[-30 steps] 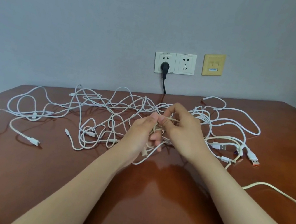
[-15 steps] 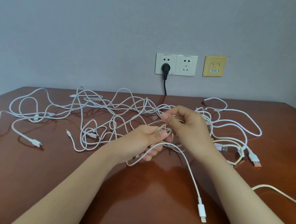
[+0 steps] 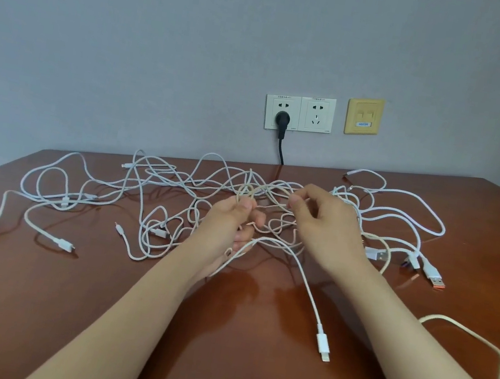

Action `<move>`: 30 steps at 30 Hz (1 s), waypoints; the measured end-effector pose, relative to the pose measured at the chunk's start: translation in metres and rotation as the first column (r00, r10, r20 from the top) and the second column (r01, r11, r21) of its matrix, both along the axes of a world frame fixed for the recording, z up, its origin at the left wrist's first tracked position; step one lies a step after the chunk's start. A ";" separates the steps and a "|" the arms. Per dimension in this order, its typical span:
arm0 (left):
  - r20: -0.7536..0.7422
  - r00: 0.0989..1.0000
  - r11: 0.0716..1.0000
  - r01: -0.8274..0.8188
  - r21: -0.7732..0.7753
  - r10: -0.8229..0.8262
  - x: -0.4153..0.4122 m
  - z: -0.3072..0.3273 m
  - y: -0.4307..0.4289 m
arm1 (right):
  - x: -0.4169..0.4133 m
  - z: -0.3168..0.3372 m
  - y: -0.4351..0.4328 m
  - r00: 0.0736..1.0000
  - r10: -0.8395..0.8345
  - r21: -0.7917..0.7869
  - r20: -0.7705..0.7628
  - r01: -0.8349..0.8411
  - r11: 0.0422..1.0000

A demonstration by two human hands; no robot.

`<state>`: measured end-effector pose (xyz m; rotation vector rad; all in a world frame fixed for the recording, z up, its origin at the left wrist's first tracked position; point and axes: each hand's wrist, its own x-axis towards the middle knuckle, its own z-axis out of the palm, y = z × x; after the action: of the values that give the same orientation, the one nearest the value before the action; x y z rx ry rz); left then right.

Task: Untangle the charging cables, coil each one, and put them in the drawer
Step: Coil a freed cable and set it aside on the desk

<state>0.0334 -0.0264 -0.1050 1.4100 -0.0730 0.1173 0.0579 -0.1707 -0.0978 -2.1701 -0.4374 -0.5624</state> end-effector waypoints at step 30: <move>-0.092 0.982 0.878 0.104 -0.467 -0.166 0.003 -0.008 -0.007 | -0.007 -0.016 0.015 0.971 0.164 -0.332 -0.174 -0.215 0.918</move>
<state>0.0369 -0.0339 -0.1125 0.9274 -0.0326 -0.0722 0.0510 -0.1557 -0.1142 -2.4495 -0.7051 -0.2291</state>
